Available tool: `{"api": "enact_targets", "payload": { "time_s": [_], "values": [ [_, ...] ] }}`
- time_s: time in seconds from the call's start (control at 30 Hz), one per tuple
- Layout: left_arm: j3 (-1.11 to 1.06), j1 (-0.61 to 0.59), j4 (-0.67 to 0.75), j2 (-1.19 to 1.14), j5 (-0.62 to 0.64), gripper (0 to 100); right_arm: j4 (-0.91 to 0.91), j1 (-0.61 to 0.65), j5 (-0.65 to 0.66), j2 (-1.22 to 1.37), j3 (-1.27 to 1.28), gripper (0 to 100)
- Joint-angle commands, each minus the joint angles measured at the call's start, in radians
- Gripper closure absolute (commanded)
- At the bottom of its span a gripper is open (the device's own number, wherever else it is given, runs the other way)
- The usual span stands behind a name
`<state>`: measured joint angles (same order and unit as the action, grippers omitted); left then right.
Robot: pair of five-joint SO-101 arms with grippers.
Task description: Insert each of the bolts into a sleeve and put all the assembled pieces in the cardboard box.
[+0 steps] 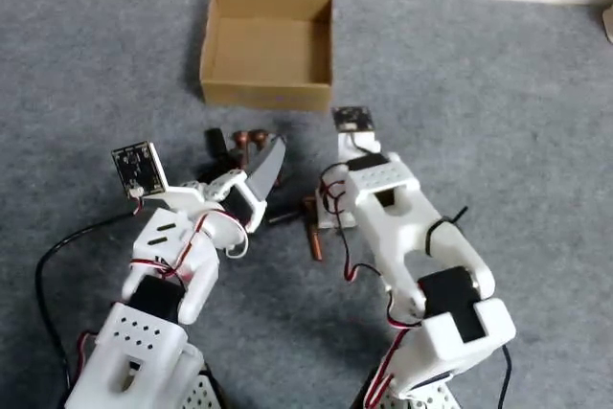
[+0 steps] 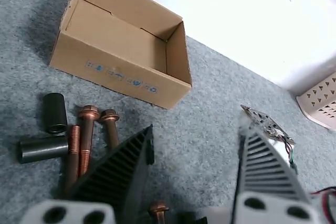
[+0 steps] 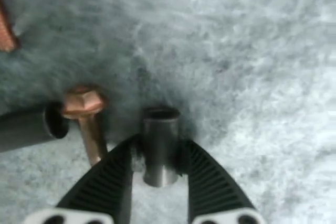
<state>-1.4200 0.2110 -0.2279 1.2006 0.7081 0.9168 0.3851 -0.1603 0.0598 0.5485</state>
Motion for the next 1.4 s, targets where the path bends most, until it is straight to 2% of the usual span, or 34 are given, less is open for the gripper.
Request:
{"api": "enact_targets", "payload": {
  "time_s": [0.0,0.1,0.27,0.67,0.73,0.87,0.93,1.0,1.13,1.27,1.37],
  "values": [
    [0.025,-0.012,0.026,0.016,0.002,75,0.016,-0.038,0.000,-0.194,0.027,99.5],
    [0.025,-0.012,0.026,0.016,0.002,75,-0.016,-0.070,0.003,-0.384,0.139,99.5],
    [0.025,-0.012,0.026,0.016,0.002,75,-0.107,-0.120,0.089,-0.699,0.328,99.5],
    [0.022,-0.001,0.025,0.015,0.002,75,-0.337,-0.125,0.098,-1.402,0.811,99.5],
    [0.022,0.042,0.025,0.005,0.002,75,-0.363,-0.128,0.106,-1.558,0.898,99.5],
    [0.051,0.193,0.023,-0.140,0.003,75,-0.338,-0.143,0.219,-1.814,1.032,99.5],
    [0.131,0.205,-0.008,-0.263,0.012,75,-0.257,-0.174,0.193,-1.859,1.026,99.5],
    [0.259,0.202,-0.101,-0.414,0.057,75,-0.211,-0.179,0.172,-1.850,0.969,99.5],
    [0.509,0.236,-0.281,-0.765,0.094,75,-0.228,-0.179,0.175,-1.756,0.897,99.5],
    [0.662,0.263,-0.334,-1.038,0.095,75,-0.283,-0.182,0.175,-1.629,0.888,99.5],
    [0.733,0.262,-0.359,-1.156,0.144,75,-0.320,-0.223,0.173,-1.555,0.888,99.5]
  ]
}}
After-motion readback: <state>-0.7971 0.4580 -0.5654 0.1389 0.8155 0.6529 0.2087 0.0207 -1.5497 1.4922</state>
